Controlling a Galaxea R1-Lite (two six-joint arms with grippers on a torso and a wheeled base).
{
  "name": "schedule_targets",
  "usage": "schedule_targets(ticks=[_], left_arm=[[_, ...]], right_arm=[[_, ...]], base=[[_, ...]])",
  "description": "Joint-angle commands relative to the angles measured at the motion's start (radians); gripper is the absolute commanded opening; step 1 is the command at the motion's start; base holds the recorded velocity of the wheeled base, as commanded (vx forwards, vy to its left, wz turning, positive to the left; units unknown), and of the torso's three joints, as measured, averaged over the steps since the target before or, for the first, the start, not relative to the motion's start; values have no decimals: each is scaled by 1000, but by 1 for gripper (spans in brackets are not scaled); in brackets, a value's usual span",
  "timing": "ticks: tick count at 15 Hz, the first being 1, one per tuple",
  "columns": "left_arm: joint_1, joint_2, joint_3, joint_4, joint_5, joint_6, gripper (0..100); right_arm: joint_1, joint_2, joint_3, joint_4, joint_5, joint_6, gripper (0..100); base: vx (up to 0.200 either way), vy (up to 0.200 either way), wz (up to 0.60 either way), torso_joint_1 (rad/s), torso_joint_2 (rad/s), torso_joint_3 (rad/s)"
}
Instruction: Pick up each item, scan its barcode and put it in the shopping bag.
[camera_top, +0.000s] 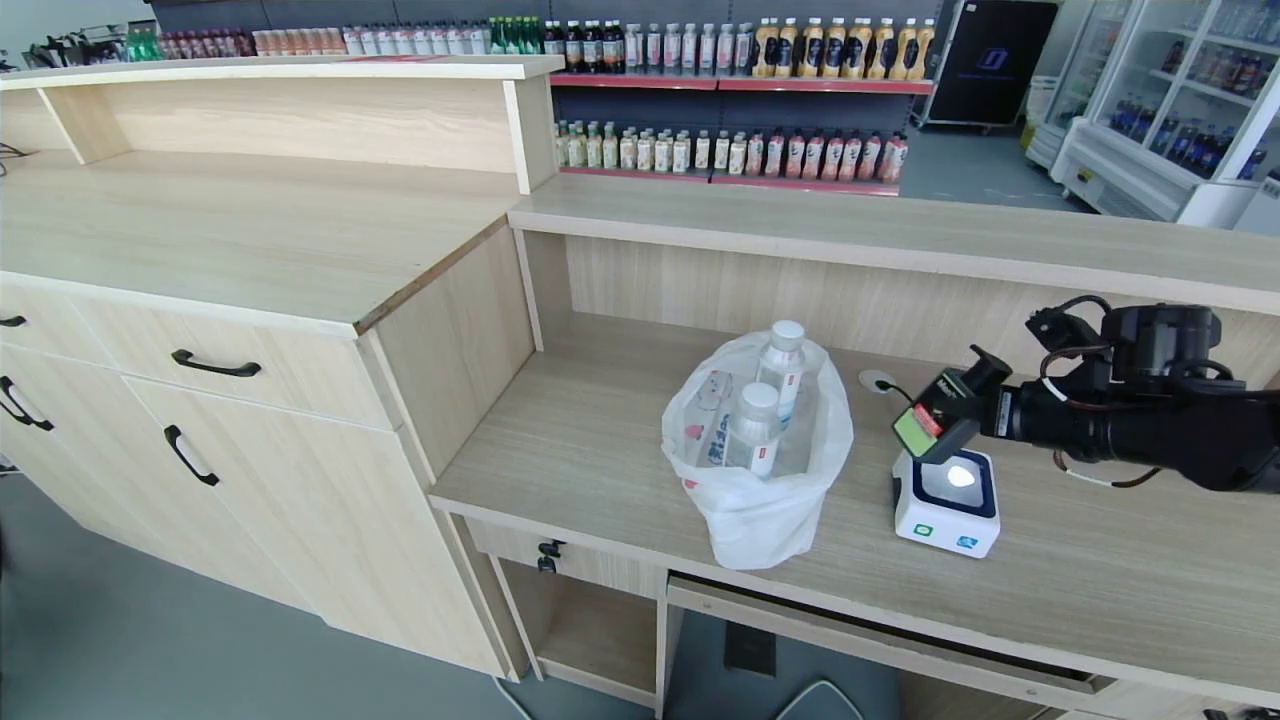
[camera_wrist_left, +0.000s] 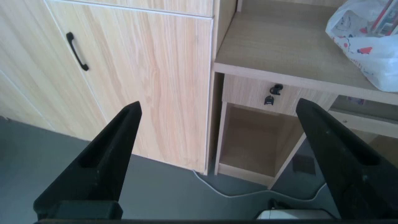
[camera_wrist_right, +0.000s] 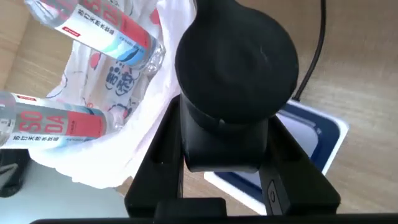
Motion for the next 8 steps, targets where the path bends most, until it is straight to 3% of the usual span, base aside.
schedule_targets(ticks=[1, 2, 3, 4, 7, 8], left_arm=[[0, 0, 0, 0, 0, 0, 100], [0, 0, 0, 0, 0, 0, 100], [0, 0, 0, 0, 0, 0, 100], [0, 0, 0, 0, 0, 0, 100], [0, 1, 0, 0, 0, 0, 100], [0, 0, 0, 0, 0, 0, 100]], right_arm=[[4, -106, 64, -46, 2, -194, 0], [1, -137, 94, -63, 0, -308, 0], [-33, -208, 185, -130, 0, -555, 0], [-59, -244, 234, -149, 2, -676, 0], [-63, -300, 300, -156, 0, -849, 0], [-54, -307, 303, -150, 6, -848, 0]], base=[[0, 0, 0, 0, 0, 0], [0, 0, 0, 0, 0, 0], [0, 0, 0, 0, 0, 0], [0, 0, 0, 0, 0, 0], [0, 0, 0, 0, 0, 0], [0, 0, 600, 7, 7, -2]])
